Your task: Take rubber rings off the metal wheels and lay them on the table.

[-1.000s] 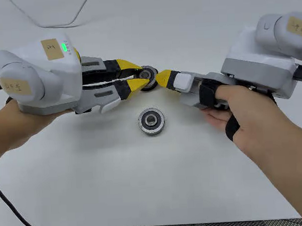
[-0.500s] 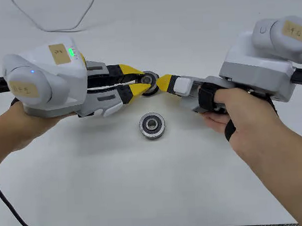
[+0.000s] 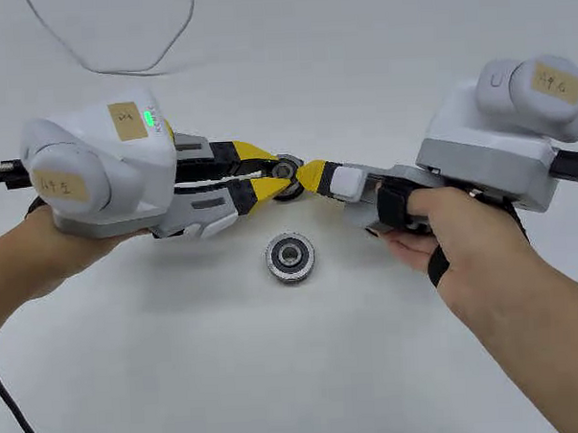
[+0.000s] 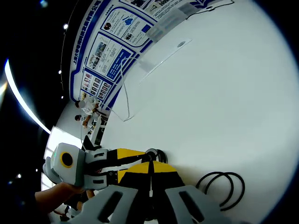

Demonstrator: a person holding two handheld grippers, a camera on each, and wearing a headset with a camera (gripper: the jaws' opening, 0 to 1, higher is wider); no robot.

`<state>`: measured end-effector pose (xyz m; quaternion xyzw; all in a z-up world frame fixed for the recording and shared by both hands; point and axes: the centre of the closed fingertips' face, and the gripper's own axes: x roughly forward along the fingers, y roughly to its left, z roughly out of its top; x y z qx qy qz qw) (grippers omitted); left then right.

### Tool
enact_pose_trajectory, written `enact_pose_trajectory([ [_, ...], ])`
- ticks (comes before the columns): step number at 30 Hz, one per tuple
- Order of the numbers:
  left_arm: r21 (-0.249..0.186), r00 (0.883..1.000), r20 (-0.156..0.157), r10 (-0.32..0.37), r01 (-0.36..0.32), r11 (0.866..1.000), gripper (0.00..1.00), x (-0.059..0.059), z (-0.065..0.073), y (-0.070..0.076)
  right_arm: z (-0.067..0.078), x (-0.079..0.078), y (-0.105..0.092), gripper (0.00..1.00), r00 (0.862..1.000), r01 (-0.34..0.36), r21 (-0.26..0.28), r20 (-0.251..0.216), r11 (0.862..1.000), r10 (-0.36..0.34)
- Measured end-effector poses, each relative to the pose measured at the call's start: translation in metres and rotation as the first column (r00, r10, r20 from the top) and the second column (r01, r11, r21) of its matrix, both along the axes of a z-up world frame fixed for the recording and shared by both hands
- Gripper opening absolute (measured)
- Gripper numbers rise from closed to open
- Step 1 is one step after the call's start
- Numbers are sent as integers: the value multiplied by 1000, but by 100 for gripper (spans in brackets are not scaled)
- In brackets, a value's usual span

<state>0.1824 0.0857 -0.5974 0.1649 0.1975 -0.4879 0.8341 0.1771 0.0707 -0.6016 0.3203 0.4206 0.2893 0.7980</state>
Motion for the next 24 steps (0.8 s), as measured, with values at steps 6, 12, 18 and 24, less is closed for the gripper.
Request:
enact_pose_trajectory([
  [6, -1, 1000, 1, -1, 1, 1000, 11, 0, 0, 0, 4, -3, 2, 0, 999, -27, -14, 21, 1000, 28],
  [12, -3, 1000, 3, 0, 0, 1000, 11, -1, 0, 0, 6, -6, 3, 0, 997, -67, -36, 44, 997, 68],
  [18, -5, 1000, 5, -1, 1, 1000, 11, -2, 0, -1, 8, -8, 4, 0, 992, -102, -57, 65, 993, 106],
  [24, -8, 1000, 5, -1, 1, 1000, 11, -2, 0, -1, 11, -9, 7, 0, 987, -130, -63, 86, 989, 135],
])
